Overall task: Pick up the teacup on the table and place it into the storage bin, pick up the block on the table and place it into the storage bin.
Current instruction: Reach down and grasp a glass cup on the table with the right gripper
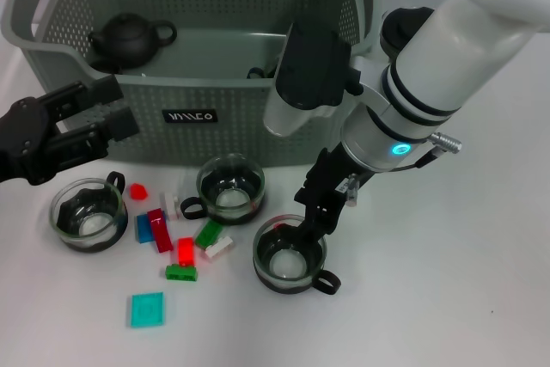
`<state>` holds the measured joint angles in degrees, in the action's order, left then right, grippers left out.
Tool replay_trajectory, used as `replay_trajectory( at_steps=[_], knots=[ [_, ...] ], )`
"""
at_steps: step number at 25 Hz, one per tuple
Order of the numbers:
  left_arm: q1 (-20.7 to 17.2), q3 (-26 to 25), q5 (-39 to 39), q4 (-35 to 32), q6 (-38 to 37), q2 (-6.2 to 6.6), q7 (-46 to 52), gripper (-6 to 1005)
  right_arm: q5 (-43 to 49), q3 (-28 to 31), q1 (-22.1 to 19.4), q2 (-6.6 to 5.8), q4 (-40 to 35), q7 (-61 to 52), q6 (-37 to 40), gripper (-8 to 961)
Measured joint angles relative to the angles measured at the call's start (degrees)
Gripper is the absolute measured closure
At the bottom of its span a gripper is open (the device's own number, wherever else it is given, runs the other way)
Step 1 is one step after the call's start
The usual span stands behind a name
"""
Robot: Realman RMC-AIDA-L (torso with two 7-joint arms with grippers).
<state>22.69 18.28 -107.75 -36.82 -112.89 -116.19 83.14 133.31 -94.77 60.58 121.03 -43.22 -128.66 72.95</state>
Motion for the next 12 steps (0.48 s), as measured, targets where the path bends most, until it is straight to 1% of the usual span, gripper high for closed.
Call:
replay_trajectory(
  at_steps=[7,12],
  knots=[
    [-0.2,0.0,0.0,0.0,0.1,-0.09,0.0,206,-1.6,-3.8,-0.5,0.0,0.7,0.0,-3.2,298],
    [-0.3,0.0,0.0,0.0,0.1,-0.09,-0.1,206,-2.7,-4.8,-0.5,0.0,1.2,0.1,-4.0,298]
  ],
)
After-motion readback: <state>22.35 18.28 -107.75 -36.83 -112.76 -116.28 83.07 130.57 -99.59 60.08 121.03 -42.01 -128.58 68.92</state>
